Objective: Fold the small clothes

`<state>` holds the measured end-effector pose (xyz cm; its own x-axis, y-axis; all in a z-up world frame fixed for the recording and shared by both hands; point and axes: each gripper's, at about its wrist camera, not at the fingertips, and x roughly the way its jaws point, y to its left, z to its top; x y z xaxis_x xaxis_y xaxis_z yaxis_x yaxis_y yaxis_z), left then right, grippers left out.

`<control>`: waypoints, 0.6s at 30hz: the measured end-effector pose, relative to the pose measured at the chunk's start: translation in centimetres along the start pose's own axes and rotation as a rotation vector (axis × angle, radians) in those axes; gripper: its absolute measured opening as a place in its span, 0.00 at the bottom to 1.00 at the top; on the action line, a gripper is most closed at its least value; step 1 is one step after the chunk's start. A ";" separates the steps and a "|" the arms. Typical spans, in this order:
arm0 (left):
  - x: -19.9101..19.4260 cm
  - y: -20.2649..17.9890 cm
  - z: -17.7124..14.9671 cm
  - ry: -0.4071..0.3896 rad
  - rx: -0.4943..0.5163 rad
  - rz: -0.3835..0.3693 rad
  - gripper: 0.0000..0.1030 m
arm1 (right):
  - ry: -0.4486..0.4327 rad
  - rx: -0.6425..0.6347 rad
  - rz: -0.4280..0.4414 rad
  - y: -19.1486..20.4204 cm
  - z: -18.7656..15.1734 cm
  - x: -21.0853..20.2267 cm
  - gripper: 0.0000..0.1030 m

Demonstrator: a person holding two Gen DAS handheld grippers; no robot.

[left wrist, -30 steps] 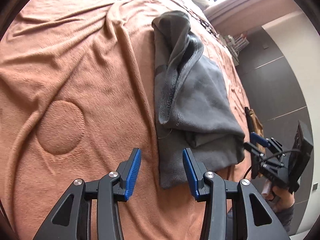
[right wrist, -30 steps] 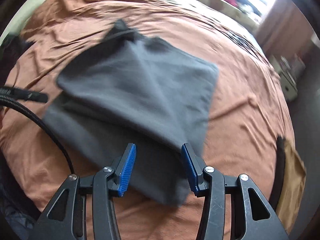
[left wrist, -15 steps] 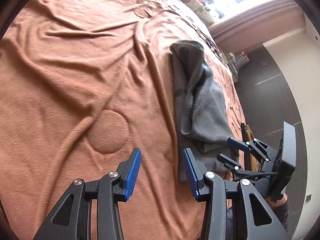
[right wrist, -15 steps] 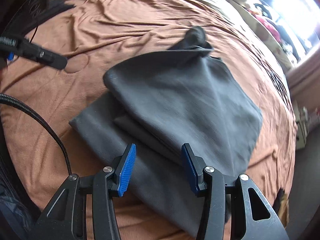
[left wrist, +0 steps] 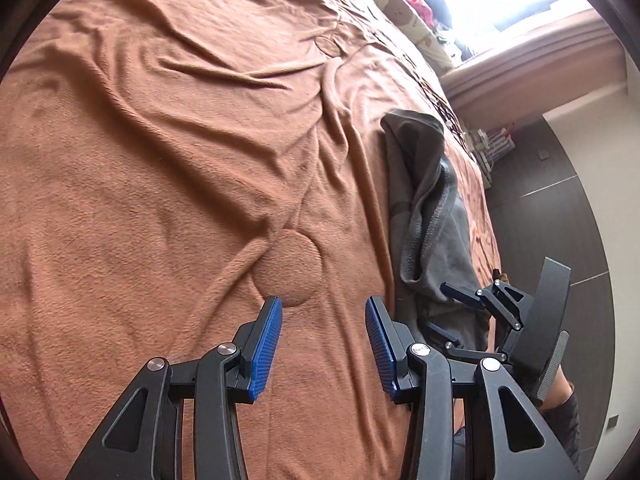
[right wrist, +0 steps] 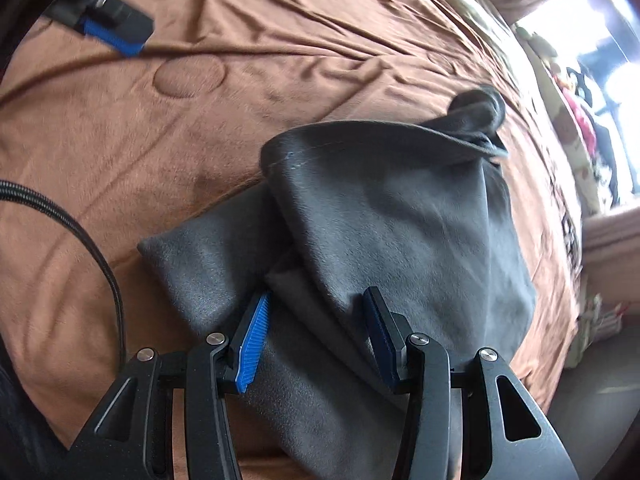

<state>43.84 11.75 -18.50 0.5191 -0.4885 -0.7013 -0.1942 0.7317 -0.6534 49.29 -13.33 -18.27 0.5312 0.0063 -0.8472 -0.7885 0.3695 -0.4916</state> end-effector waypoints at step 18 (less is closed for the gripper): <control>0.8 -1.6 0.2 0.007 0.020 0.008 0.44 | -0.139 0.253 0.036 -6.3 -1.6 -3.7 0.08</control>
<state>44.69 10.28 -17.92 0.5115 -0.4859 -0.7087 -0.1821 0.7447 -0.6420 51.81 -17.14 -12.31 0.5555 0.1448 -0.8188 -0.7148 0.5864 -0.3811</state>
